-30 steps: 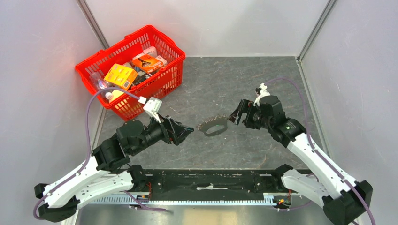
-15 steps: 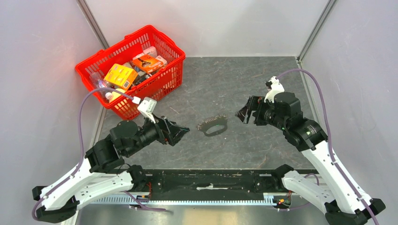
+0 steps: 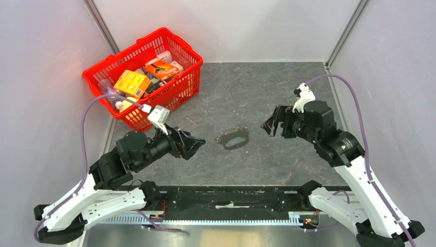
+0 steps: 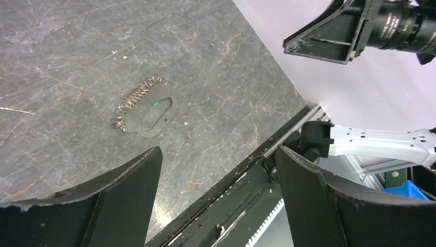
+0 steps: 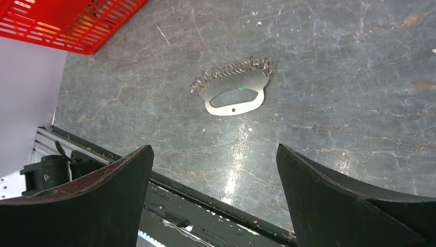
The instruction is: Put the keys on the keyring
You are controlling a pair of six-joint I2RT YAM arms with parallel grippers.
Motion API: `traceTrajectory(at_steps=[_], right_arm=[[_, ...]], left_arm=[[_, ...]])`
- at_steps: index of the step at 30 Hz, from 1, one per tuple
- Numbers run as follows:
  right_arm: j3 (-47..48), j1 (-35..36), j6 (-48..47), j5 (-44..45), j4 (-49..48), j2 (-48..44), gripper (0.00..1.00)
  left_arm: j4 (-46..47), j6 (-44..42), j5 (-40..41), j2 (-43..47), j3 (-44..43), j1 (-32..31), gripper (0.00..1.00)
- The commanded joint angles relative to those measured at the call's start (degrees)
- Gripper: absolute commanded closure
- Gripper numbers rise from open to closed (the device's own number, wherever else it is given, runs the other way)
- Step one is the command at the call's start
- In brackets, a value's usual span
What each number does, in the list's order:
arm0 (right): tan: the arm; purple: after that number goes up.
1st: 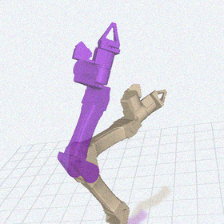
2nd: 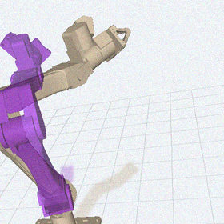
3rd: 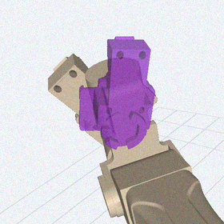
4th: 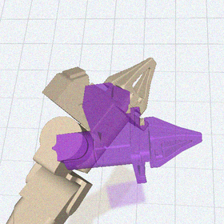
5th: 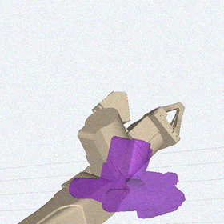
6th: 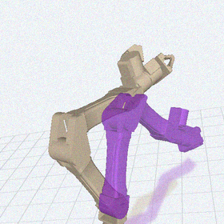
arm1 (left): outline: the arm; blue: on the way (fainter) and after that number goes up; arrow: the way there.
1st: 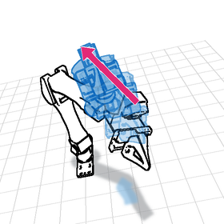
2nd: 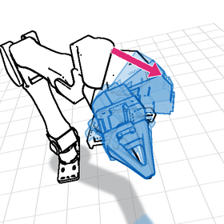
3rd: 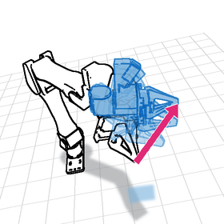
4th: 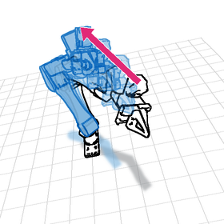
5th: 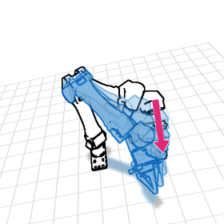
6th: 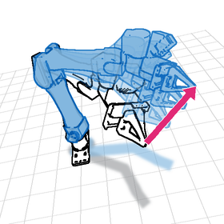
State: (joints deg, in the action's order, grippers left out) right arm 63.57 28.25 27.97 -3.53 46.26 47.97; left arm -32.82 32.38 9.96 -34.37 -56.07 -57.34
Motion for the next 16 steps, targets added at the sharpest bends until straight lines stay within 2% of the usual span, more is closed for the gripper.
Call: traceTrajectory(at_steps=[1, 8, 9, 10, 16], right_arm=[[4.51, -0.17, -1.75, 0.98, 0.22, -0.28, 0.03], [6.64, -0.23, -2.40, 1.07, 1.37, 0.37, 0.03], [6.85, -0.27, -2.47, 1.11, 1.46, 0.39, 0.03], [6.96, -0.22, -2.65, 0.94, 1.62, 0.60, 0.03], [7.80, -0.25, -3.54, 1.29, 3.36, 2.75, 0.01]], left_arm=[[-0.06, -3.11, 0.42, -1.61, -3.03, -0.05, 0.12], [0.12, -3.55, 0.06, -3.93, -4.65, -0.05, 0.12], [0.11, -3.62, 0.06, -4.13, -4.82, -2.29, 0.12], [0.12, -3.75, 0.06, -4.18, -4.99, -0.05, 0.12], [-0.01, -3.76, 0.03, -4.75, -5.68, -0.01, 0.12]])
